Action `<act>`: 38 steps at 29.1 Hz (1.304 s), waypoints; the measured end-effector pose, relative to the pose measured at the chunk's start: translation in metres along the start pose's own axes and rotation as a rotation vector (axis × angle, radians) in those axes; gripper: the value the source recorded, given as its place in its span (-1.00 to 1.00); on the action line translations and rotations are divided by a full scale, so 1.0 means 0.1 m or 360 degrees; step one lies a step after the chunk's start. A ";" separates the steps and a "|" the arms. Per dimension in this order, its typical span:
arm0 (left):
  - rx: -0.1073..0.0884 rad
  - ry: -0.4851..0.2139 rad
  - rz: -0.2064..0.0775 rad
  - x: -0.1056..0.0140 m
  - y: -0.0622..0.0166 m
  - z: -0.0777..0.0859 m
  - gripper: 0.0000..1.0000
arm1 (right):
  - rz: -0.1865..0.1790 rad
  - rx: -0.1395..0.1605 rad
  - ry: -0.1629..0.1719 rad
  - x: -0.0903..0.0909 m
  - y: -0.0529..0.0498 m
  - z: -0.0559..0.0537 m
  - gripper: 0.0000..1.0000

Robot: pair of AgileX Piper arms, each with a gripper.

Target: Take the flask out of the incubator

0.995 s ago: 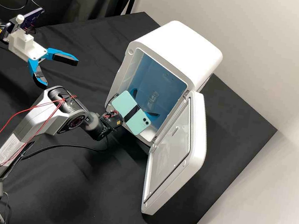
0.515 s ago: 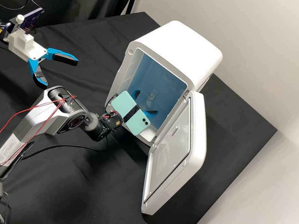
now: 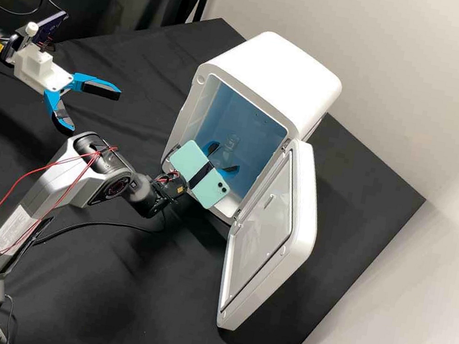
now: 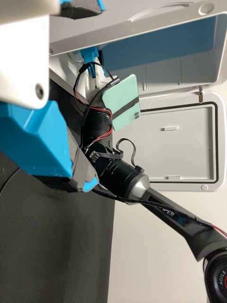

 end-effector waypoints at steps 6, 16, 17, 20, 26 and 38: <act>0.0000 0.0000 0.0000 0.00 0.000 0.00 1.00 | -0.0016 -0.0015 0.0011 -0.01 -0.01 0.00 -1.00; 0.0000 0.0000 0.0002 0.00 0.003 0.00 1.00 | -0.0020 -0.0022 0.0032 -0.08 -0.05 0.02 -1.00; 0.0000 0.0000 0.0002 0.00 0.003 0.00 1.00 | -0.0019 -0.0023 0.0036 -0.09 -0.05 0.02 -1.00; 0.0000 0.0000 0.0002 0.00 0.003 0.00 1.00 | -0.0019 -0.0023 0.0039 -0.14 -0.06 0.02 -1.00; 0.0000 0.0000 0.0002 0.00 0.003 0.00 1.00 | -0.0052 -0.0036 0.0034 -0.30 -0.05 -0.01 -1.00; 0.0000 0.0000 0.0002 0.00 0.003 0.00 1.00 | 0.0023 0.0008 0.0085 -0.63 0.12 0.00 -1.00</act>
